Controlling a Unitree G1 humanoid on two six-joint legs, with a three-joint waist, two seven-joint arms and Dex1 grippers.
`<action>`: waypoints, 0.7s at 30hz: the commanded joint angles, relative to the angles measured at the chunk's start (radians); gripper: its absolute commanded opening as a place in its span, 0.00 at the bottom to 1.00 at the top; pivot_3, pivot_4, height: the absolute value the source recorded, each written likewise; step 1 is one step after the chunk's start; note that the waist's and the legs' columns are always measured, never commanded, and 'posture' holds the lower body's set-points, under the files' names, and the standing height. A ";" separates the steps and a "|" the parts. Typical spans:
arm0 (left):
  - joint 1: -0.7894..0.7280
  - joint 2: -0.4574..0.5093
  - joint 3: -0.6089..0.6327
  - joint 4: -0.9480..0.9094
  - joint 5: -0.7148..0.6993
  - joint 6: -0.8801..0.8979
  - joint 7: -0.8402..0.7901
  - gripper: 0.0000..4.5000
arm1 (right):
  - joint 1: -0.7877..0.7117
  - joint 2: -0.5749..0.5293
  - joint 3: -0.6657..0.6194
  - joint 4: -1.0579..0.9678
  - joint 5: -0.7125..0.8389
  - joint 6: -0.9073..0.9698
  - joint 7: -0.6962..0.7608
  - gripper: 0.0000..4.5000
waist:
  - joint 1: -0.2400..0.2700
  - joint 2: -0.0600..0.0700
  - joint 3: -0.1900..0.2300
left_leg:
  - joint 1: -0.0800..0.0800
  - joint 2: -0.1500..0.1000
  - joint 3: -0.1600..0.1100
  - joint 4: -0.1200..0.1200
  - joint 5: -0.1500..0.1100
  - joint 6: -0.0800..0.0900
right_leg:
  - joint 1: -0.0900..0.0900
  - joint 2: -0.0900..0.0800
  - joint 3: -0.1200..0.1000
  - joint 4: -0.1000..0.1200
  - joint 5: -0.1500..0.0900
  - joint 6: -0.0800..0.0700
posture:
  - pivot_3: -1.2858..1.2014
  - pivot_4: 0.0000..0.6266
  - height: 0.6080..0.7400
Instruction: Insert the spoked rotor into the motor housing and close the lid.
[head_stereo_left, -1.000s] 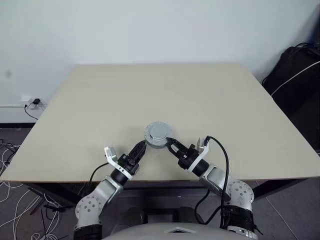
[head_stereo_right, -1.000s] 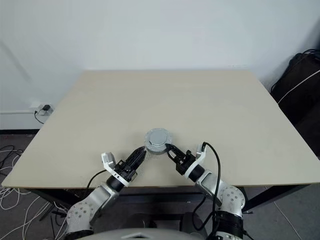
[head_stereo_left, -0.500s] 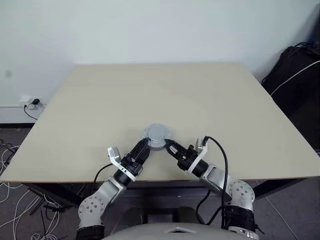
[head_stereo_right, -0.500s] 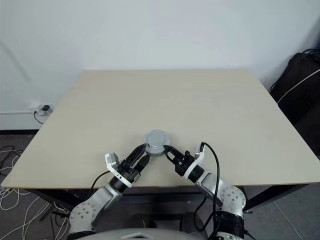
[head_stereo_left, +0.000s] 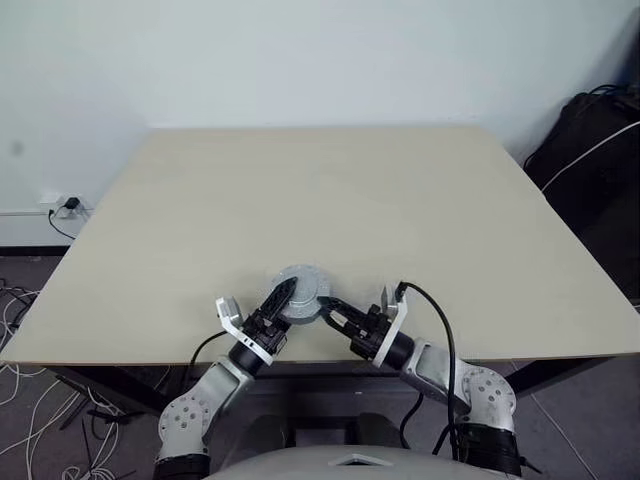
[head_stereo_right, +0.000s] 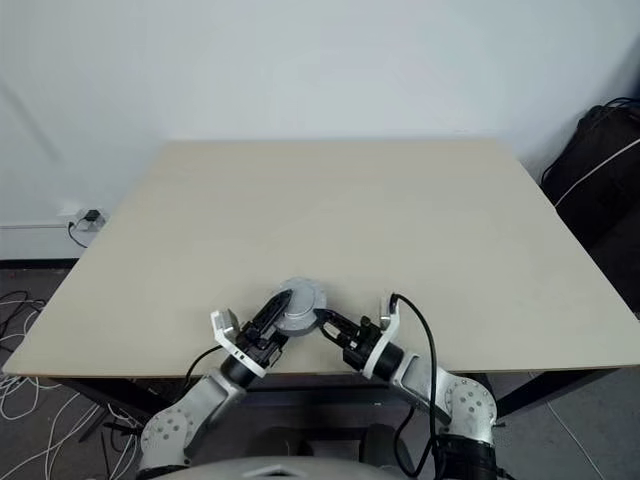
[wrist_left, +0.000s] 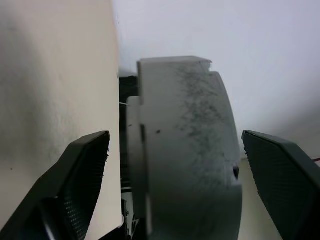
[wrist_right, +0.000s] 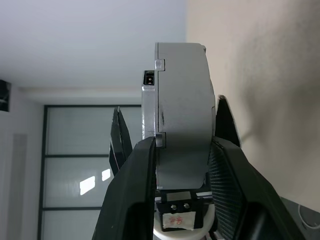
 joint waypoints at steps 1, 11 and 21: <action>0.012 -0.100 -0.015 -0.012 -0.030 -0.005 -0.002 0.70 | -0.017 0.002 0.016 -0.059 0.071 -0.012 0.017 0.27 | 0.000 0.000 0.000 | 0.000 0.000 0.000 0.000 0.000 0.000 | 0.000 0.000 0.000 0.000 0.000 0.000 | 0.52 0.00 1.00; 0.012 -0.090 -0.028 -0.022 -0.035 -0.005 -0.004 0.47 | -0.003 -0.034 0.070 -0.117 -0.020 -0.065 0.041 0.27 | 0.000 0.000 0.000 | 0.000 0.000 0.000 0.000 0.000 0.000 | 0.000 0.000 0.000 0.000 0.000 0.000 | 0.52 0.00 1.00; -0.003 -0.088 -0.011 -0.032 0.022 -0.093 0.005 0.47 | 0.034 -0.097 0.076 -0.170 -0.009 -0.080 0.058 1.00 | 0.004 -0.001 0.001 | 0.000 0.000 0.000 0.000 0.000 0.000 | 0.000 0.000 0.000 -0.001 0.000 0.000 | 0.52 0.00 1.00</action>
